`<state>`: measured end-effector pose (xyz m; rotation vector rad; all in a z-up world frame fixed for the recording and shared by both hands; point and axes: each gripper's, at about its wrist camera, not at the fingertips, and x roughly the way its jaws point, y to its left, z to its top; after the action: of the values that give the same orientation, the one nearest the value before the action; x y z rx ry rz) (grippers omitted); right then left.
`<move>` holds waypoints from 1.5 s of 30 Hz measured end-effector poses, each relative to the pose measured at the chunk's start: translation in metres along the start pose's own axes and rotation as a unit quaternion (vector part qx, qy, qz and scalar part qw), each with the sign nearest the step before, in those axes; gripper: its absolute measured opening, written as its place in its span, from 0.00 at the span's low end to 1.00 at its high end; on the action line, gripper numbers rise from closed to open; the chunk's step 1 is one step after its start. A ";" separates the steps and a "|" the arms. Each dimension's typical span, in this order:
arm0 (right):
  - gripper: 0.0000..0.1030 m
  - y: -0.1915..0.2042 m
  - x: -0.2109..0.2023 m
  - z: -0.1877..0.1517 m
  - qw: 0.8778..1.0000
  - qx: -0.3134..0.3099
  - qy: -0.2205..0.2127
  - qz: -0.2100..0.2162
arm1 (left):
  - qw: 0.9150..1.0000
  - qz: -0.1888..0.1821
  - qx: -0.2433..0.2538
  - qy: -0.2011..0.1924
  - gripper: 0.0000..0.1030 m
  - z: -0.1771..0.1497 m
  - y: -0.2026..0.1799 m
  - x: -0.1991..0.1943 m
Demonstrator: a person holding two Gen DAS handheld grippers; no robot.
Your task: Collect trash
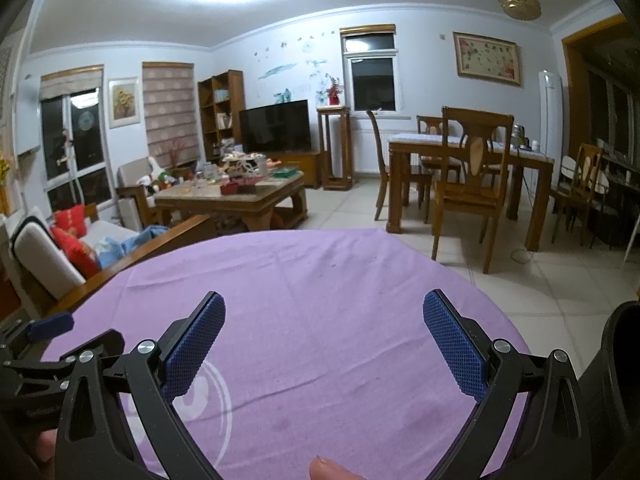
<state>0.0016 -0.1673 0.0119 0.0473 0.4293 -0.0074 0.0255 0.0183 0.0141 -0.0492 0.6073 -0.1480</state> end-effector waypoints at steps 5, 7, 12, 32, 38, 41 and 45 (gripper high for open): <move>0.95 0.001 -0.001 0.000 1.000 0.000 -0.001 0.000 | 1.000 0.000 0.000 0.000 0.95 0.001 0.001 0.001; 0.95 0.001 -0.001 0.000 1.000 0.000 -0.001 0.000 | 1.000 0.000 0.000 0.000 0.95 0.002 0.002 0.001; 0.95 0.001 0.000 -0.001 1.000 0.000 0.000 0.000 | 1.000 0.000 0.001 0.000 0.95 0.002 0.002 0.002; 0.95 0.002 -0.007 0.005 1.000 0.009 -0.006 -0.006 | 1.000 0.010 0.003 -0.015 0.95 0.007 0.001 -0.006; 0.95 0.002 -0.007 0.005 1.000 0.010 -0.006 -0.006 | 1.000 0.012 0.002 -0.015 0.95 0.009 0.003 -0.005; 0.95 0.002 -0.007 0.005 1.000 0.010 -0.006 -0.006 | 1.000 0.013 0.003 -0.015 0.95 0.008 0.003 -0.006; 0.95 0.001 -0.007 0.005 1.000 0.012 -0.005 -0.005 | 1.000 0.012 0.001 -0.015 0.95 0.007 0.002 -0.006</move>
<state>-0.0026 -0.1664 0.0191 0.0688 0.4196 -0.0235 0.0244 0.0208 0.0229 -0.0413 0.5773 -0.1248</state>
